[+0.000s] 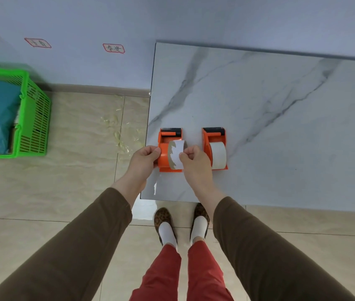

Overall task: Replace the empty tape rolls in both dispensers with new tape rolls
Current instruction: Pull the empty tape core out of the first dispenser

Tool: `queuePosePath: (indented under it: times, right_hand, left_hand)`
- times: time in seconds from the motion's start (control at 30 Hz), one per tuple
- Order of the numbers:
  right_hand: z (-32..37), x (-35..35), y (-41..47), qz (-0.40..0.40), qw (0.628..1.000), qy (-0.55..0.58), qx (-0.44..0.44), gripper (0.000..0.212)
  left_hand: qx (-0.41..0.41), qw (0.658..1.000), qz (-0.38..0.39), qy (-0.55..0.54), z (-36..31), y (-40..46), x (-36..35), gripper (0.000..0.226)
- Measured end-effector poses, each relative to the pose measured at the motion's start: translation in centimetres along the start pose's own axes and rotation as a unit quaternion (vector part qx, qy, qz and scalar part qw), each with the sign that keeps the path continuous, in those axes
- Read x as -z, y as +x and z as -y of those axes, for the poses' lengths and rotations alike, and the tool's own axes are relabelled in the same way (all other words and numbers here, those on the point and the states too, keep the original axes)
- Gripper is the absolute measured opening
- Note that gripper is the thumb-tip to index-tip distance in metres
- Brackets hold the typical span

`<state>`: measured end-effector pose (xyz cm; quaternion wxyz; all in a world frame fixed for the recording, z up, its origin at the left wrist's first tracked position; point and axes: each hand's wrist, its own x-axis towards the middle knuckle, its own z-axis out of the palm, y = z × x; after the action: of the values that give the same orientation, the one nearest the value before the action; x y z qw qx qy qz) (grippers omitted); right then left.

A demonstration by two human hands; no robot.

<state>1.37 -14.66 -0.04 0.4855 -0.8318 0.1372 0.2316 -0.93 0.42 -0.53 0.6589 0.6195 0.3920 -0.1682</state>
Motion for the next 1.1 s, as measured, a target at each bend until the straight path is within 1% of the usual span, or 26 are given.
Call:
queuePosePath:
  times: [0.1, 0.23, 0.3, 0.5, 0.53, 0.57, 0.6, 0.63, 0.67, 0.7, 0.73, 0.77, 0.83, 0.9, 1.0, 1.1]
  right_hand:
    - [-0.1, 0.5, -0.3, -0.025, 1.000, -0.010, 0.007, 0.017]
    - [0.2, 1.2, -0.4, -0.055, 0.998, 0.016, 0.008, 0.021]
    - [0.4, 1.6, -0.6, -0.067, 0.997, 0.046, 0.011, 0.022]
    - [0.7, 3.1, -1.4, -0.053, 0.990, 0.131, 0.012, 0.017]
    - [0.7, 3.4, -1.6, -0.050, 0.989, 0.141, 0.014, 0.016]
    - [0.7, 3.8, -1.7, -0.048, 0.988, 0.149, 0.016, 0.015]
    - [0.8, 4.3, -1.9, -0.046, 0.986, 0.158, 0.019, 0.015]
    - [0.8, 4.8, -2.0, -0.045, 0.985, 0.166, 0.021, 0.016]
    - [0.9, 5.4, -2.2, -0.044, 0.984, 0.174, 0.022, 0.017]
    - [1.0, 6.0, -2.3, -0.045, 0.982, 0.180, 0.021, 0.016]
    - [1.0, 6.6, -2.5, -0.046, 0.982, 0.184, 0.018, 0.013]
    - [1.0, 7.2, -2.6, -0.050, 0.980, 0.190, 0.013, 0.010]
    - [0.9, 8.7, -2.9, -0.065, 0.976, 0.209, 0.005, 0.008]
    - [0.3, 10.4, -3.1, -0.085, 0.970, 0.226, 0.004, 0.012]
    - [-1.0, 13.2, -3.6, -0.113, 0.964, 0.241, 0.002, 0.013]
    - [-3.2, 16.3, -4.3, -0.135, 0.959, 0.249, 0.001, 0.015]
  left_hand:
    - [0.001, 1.000, 0.005, 0.023, -0.1, 0.1, -0.4, 0.026]
    - [0.016, 0.999, 0.006, 0.040, 0.2, 0.7, -0.6, 0.026]
    - [0.023, 0.998, 0.004, 0.050, 0.4, 1.0, -0.7, 0.022]
    - [0.040, 0.995, -0.006, 0.087, 0.7, 1.3, -0.8, 0.014]
    - [0.042, 0.994, -0.012, 0.097, 0.5, 1.1, -0.8, 0.018]
    - [0.036, 0.993, -0.026, 0.113, 0.3, 0.8, -0.8, 0.026]
    - [0.014, 0.990, -0.051, 0.130, -0.1, 0.5, -0.9, 0.032]
    - [-0.022, 0.987, -0.079, 0.140, -0.6, -0.1, -1.2, 0.034]
    - [-0.066, 0.984, -0.100, 0.134, -1.3, -0.6, -1.6, 0.029]
    - [-0.101, 0.983, -0.103, 0.117, -2.0, -1.3, -2.3, 0.019]
    - [-0.116, 0.985, -0.085, 0.093, -2.8, -2.0, -3.2, 0.009]
    - [-0.119, 0.989, -0.053, 0.073, -3.6, -2.9, -4.3, 0.007]
    - [-0.104, 0.993, 0.024, 0.046, -4.6, -4.4, -6.6, 0.016]
    - [-0.094, 0.992, 0.082, 0.032, -5.1, -5.6, -9.0, 0.020]
    - [-0.103, 0.986, 0.130, 0.029, -5.0, -6.7, -12.4, 0.021]
    - [-0.102, 0.981, 0.159, 0.048, -4.6, -7.4, -15.8, 0.023]
